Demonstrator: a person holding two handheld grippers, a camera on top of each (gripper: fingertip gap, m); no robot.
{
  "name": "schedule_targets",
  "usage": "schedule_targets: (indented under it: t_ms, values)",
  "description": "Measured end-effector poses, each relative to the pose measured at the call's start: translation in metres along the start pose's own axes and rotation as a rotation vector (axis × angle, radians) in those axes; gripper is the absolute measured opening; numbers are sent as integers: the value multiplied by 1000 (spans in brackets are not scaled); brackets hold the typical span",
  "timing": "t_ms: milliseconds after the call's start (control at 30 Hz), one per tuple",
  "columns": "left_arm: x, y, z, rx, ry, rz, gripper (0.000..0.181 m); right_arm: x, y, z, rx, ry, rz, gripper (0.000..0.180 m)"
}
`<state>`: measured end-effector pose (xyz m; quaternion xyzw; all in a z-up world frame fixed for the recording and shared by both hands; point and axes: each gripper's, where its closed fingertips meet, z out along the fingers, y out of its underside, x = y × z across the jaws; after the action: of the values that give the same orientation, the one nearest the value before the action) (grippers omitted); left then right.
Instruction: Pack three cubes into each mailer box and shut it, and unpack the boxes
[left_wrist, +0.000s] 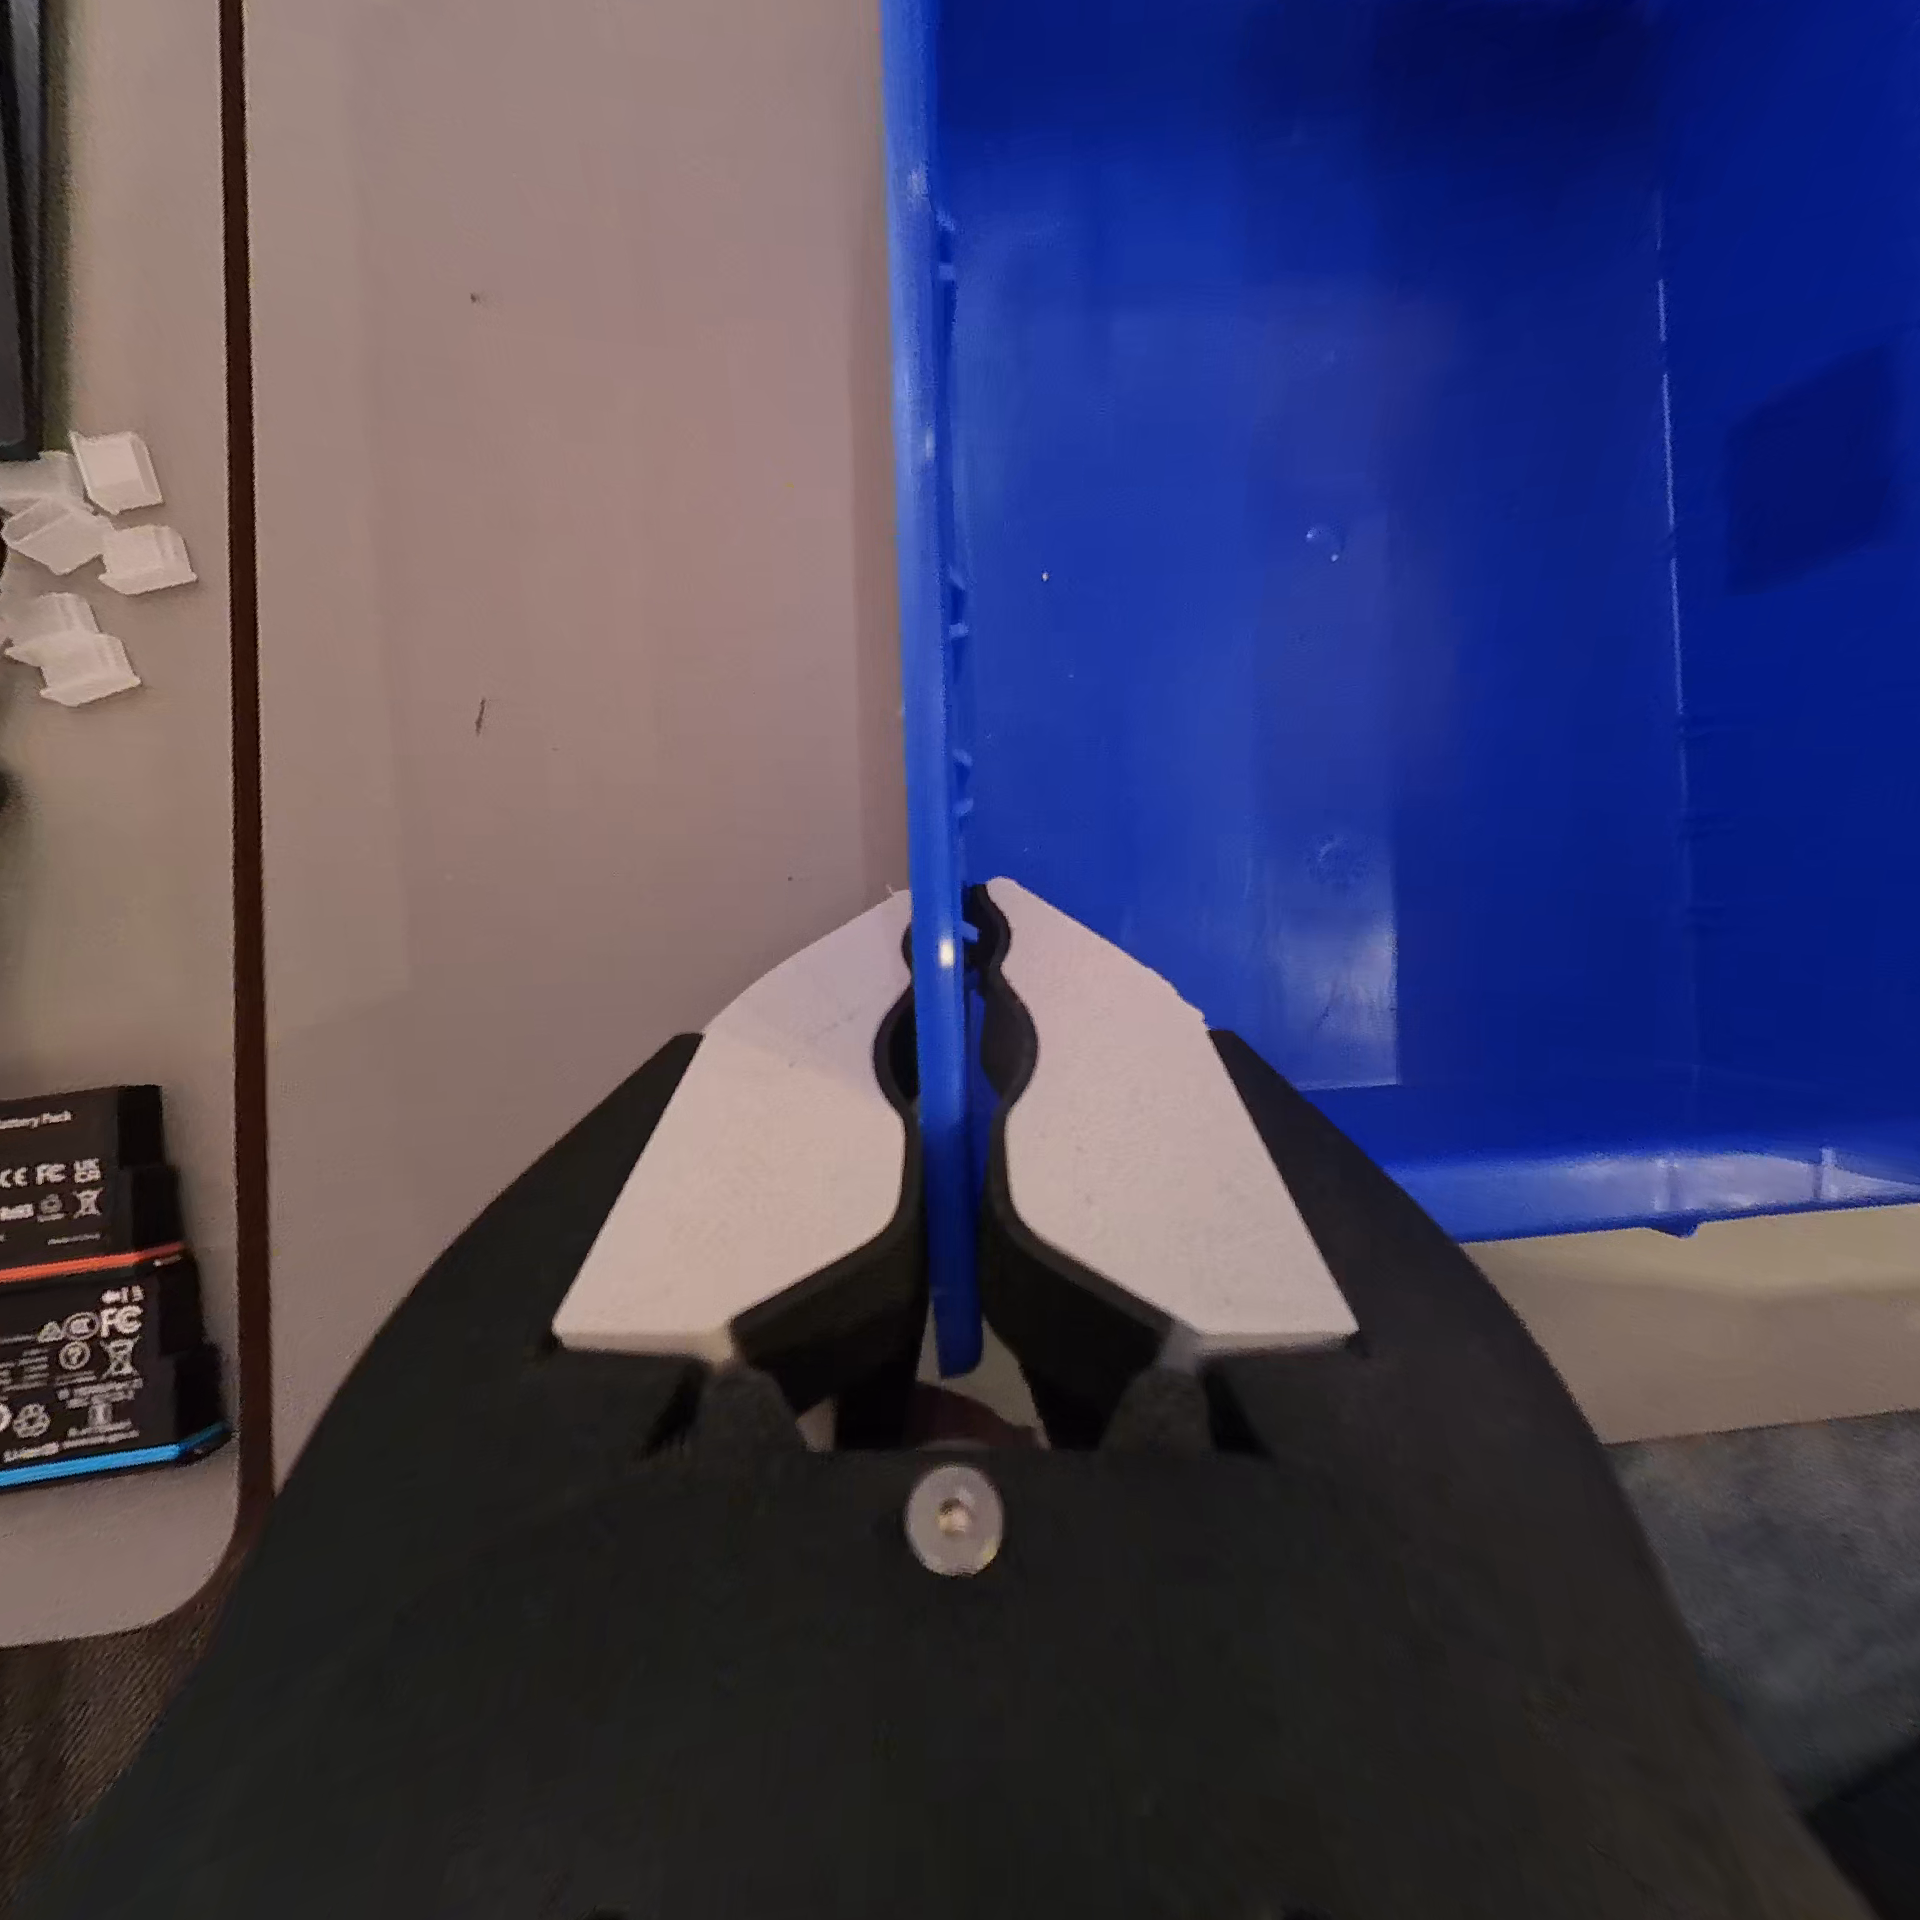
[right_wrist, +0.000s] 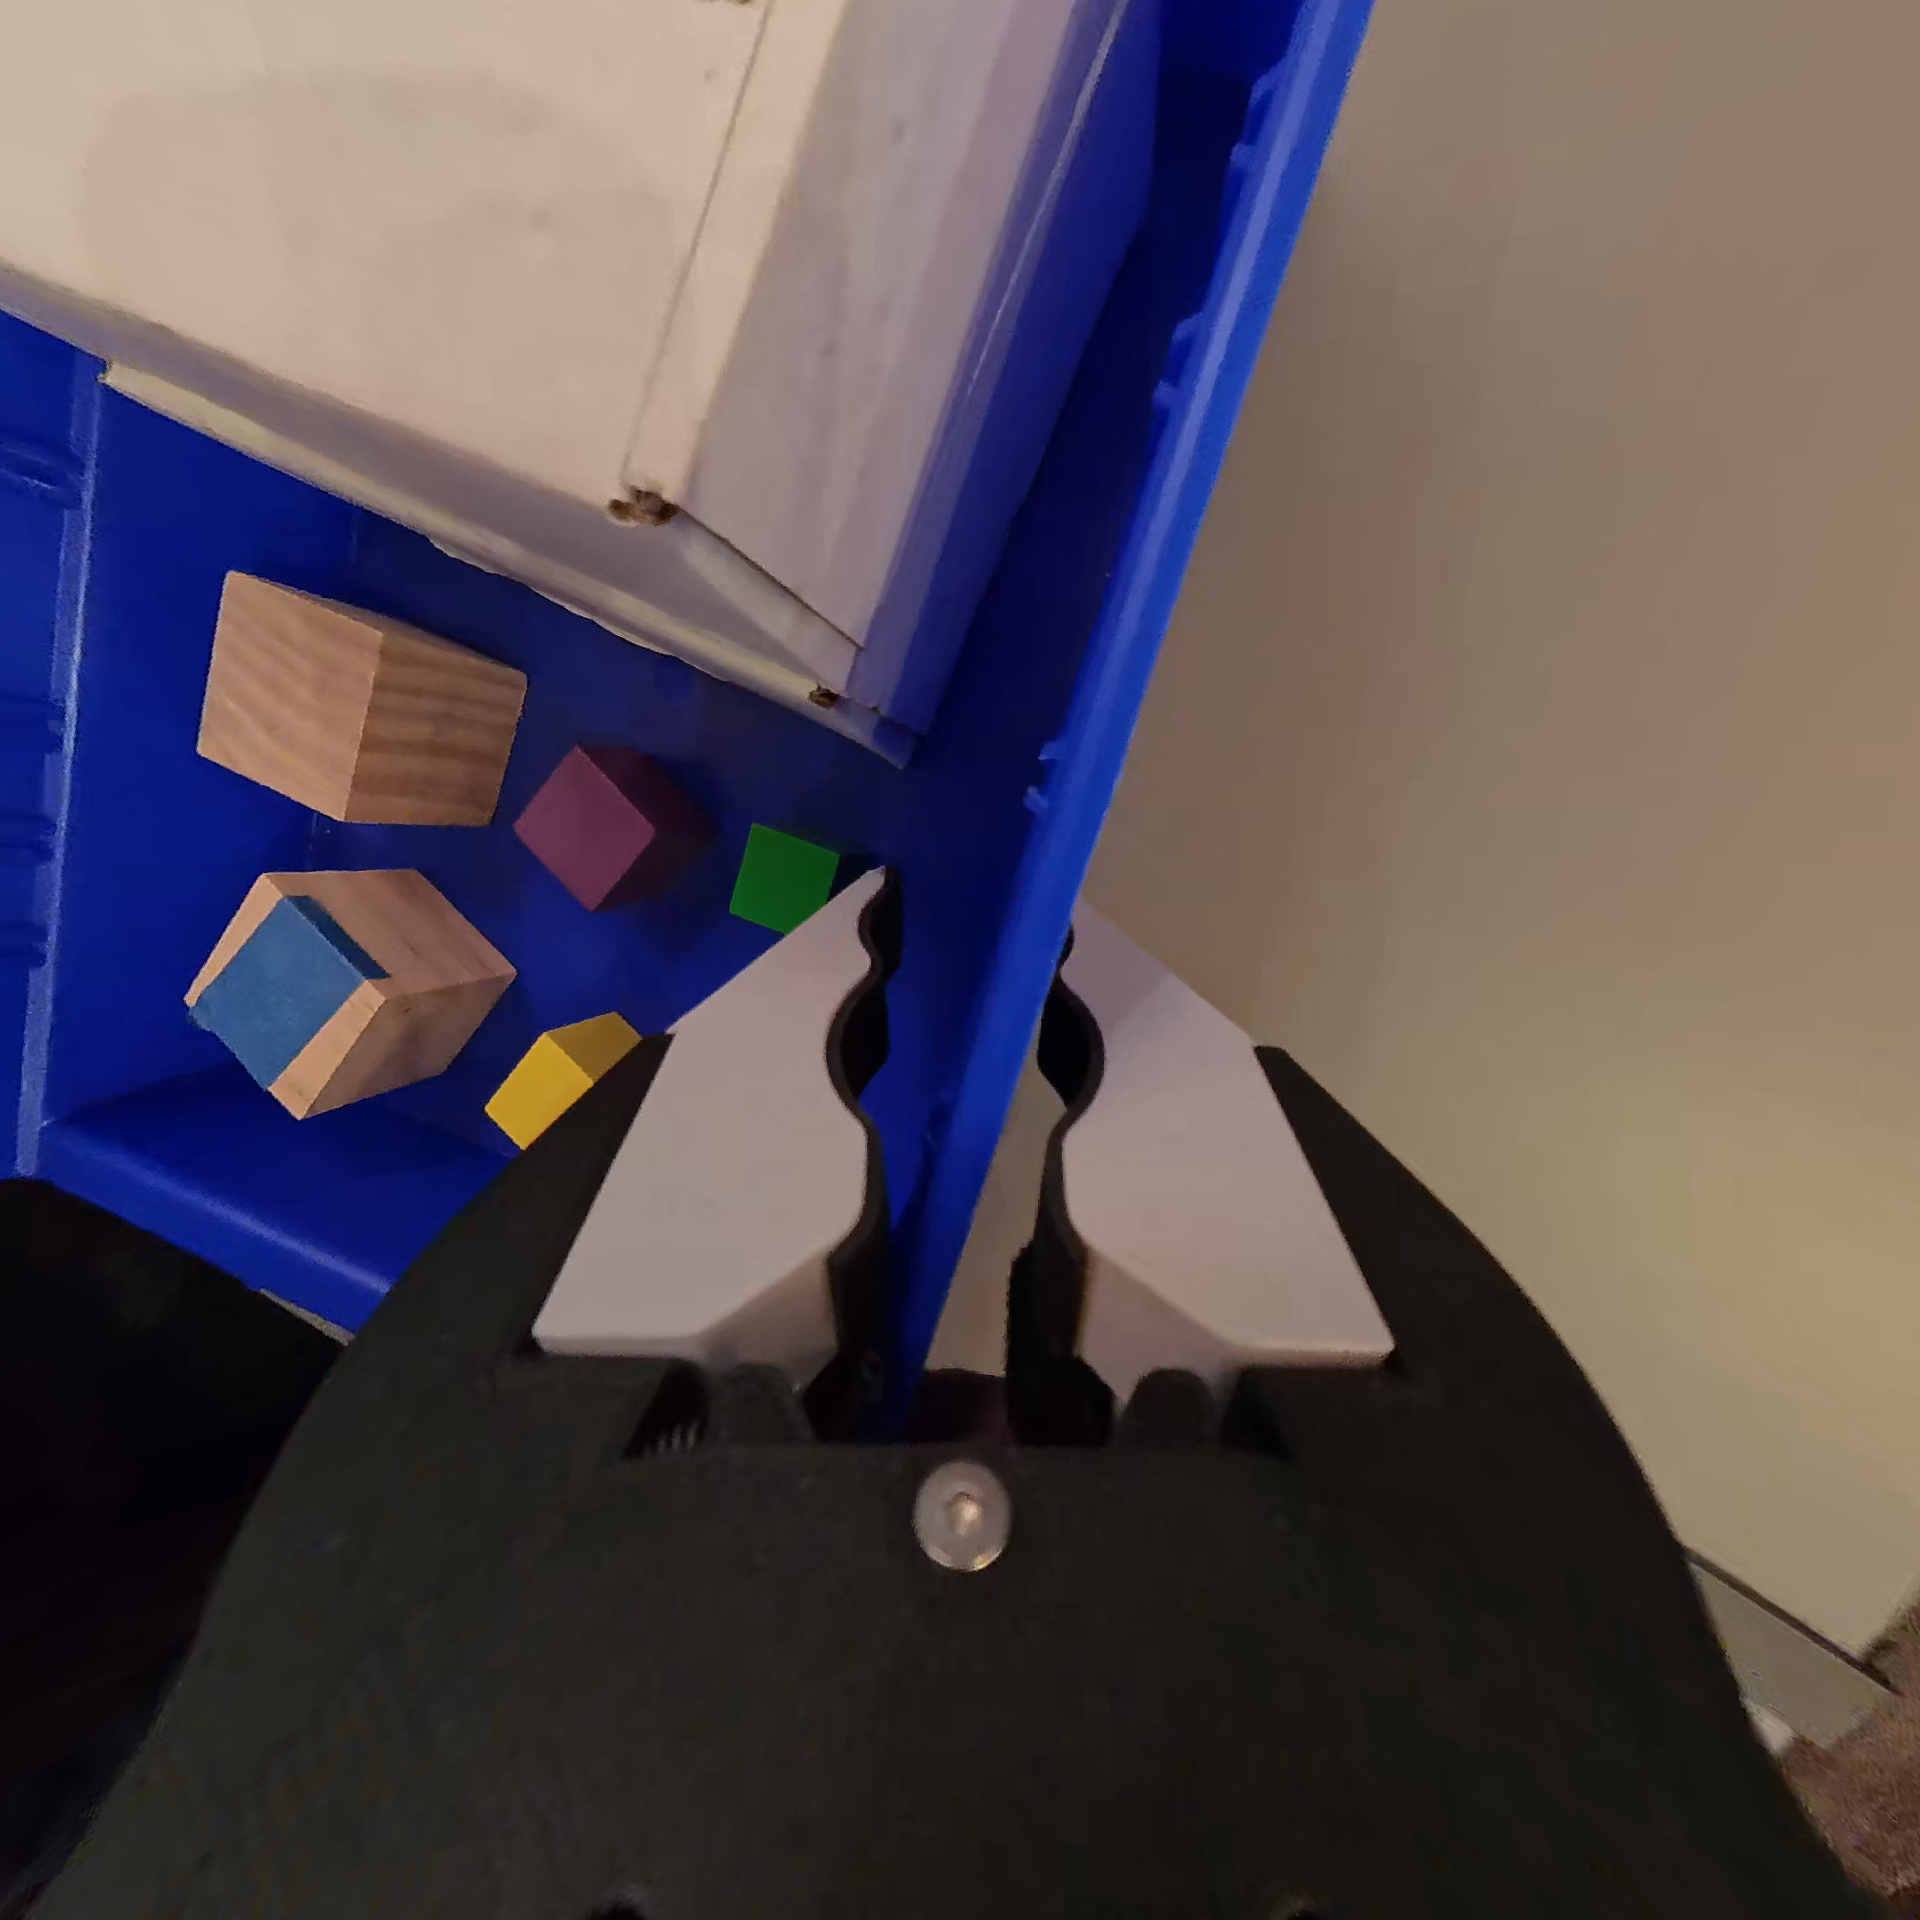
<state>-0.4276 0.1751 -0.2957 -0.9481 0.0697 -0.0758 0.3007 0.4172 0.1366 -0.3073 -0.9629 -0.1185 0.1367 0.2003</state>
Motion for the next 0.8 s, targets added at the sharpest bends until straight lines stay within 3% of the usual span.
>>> schedule_targets:
  t_ms: [533, 800]
  values:
    - [1, -17, -49, 259, 15, -93, 5, -134, -68, 62, 91, -114, -10, 43]
    - [-4, -23, -91, 401, 67, -188, 5, -245, -109, 96, 178, -326, 12, 76]
